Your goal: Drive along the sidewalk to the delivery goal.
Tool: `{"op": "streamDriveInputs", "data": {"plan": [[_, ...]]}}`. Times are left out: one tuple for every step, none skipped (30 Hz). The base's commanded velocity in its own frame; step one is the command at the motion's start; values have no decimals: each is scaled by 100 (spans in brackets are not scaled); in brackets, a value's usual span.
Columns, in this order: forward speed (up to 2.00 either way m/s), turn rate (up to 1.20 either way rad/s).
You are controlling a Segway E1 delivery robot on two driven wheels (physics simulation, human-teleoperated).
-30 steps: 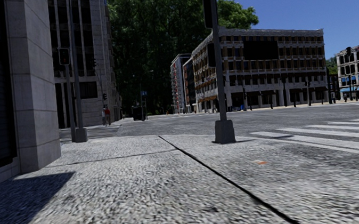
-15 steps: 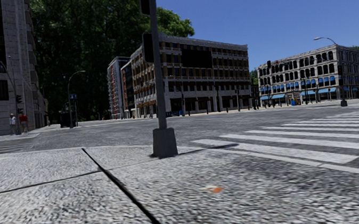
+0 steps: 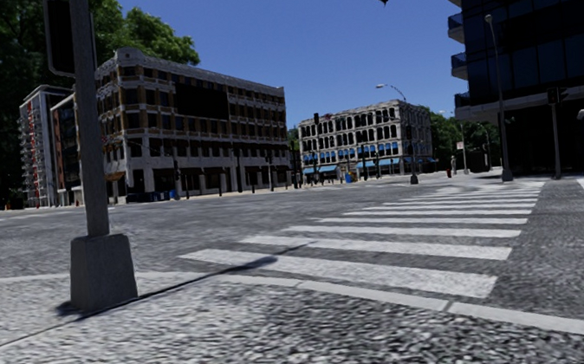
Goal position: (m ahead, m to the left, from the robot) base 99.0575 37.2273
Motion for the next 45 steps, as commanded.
{"op": "streamDriveInputs", "data": {"plan": [[200,-70],[200,-69],[200,-69],[200,-68],[200,-68],[200,-67],[200,-67],[200,-65],[200,-61],[200,-57],[200,-57],[200,-55],[200,-54],[200,-53],[200,-53],[200,-53],[200,-53],[190,-53],[190,-53],[171,-51],[161,-51],[153,-50],[153,-50],[142,-50],[135,-49],[129,-49],[129,-49],[123,-46],[118,-42],[118,-42],[116,-41],[114,-40],[113,-40],[113,-40],[113,-40],[113,-39],[113,-39],[113,-33],[113,-24],[113,-6],[113,-6],[113,0],[113,0],[113,0],[113,0]]}}
